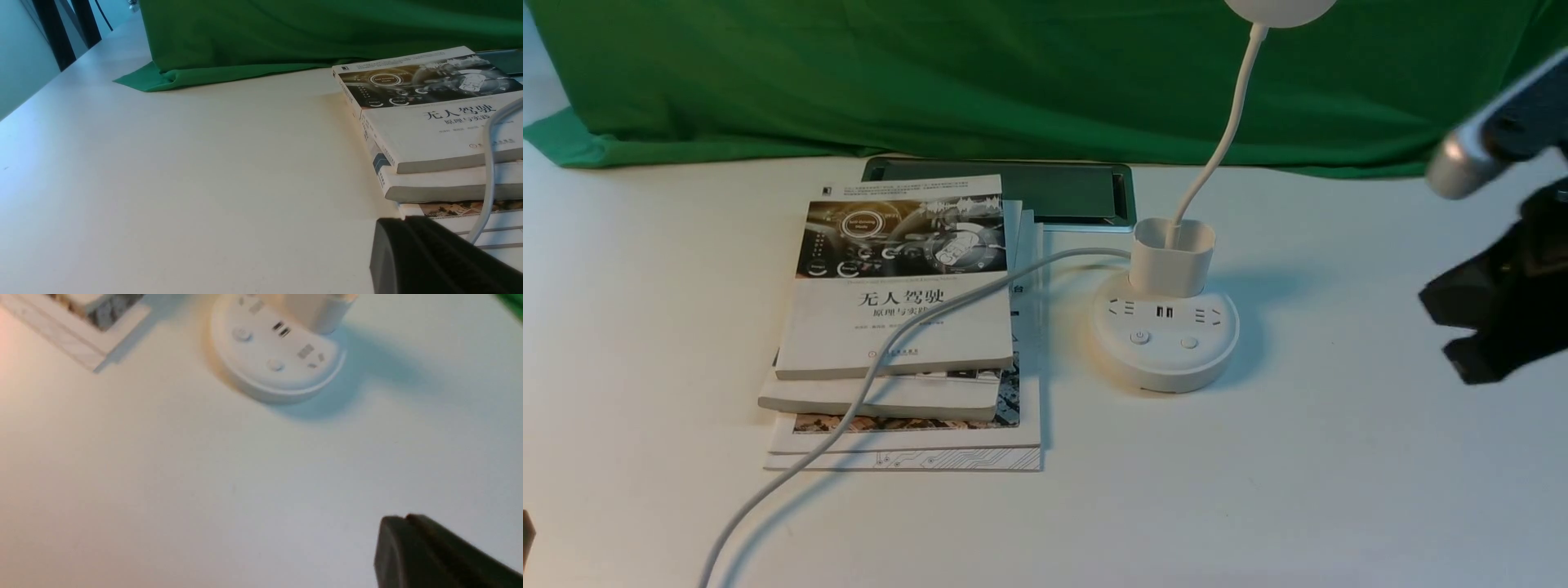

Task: Turn on the desk lamp on the white desktop with your hand.
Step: 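Press the button on the base of the white desk lamp with the right gripper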

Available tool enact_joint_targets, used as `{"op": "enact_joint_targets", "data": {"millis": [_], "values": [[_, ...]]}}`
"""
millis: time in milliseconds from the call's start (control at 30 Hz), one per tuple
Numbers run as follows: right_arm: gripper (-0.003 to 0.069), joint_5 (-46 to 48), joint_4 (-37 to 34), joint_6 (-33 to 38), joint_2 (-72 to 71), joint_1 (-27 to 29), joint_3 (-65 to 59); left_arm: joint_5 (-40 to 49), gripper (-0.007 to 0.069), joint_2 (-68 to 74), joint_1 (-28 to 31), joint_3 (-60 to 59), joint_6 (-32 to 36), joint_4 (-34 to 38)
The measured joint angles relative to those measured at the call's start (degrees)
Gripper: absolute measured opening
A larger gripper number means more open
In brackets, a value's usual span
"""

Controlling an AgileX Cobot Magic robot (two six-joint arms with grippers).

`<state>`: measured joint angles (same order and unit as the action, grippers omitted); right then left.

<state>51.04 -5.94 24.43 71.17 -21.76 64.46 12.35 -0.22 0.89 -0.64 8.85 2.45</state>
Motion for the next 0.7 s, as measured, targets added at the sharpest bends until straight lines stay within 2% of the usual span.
{"op": "enact_joint_targets", "data": {"millis": [267, 500, 700], "values": [[0.0027, 1.1, 0.1, -3.6, 15.0, -2.4, 12.0, 0.0, 0.0021, 0.0, 0.0, 0.0, 0.0, 0.0], [0.0027, 1.8, 0.4, -5.1, 24.3, -3.7, 12.6, 0.0, 0.0021, 0.0, 0.0, 0.0, 0.0, 0.0], [0.0027, -1.7, 0.4, -5.2, 29.3, -4.0, 12.6, 0.0, 0.0021, 0.0, 0.0, 0.0, 0.0, 0.0]]}}
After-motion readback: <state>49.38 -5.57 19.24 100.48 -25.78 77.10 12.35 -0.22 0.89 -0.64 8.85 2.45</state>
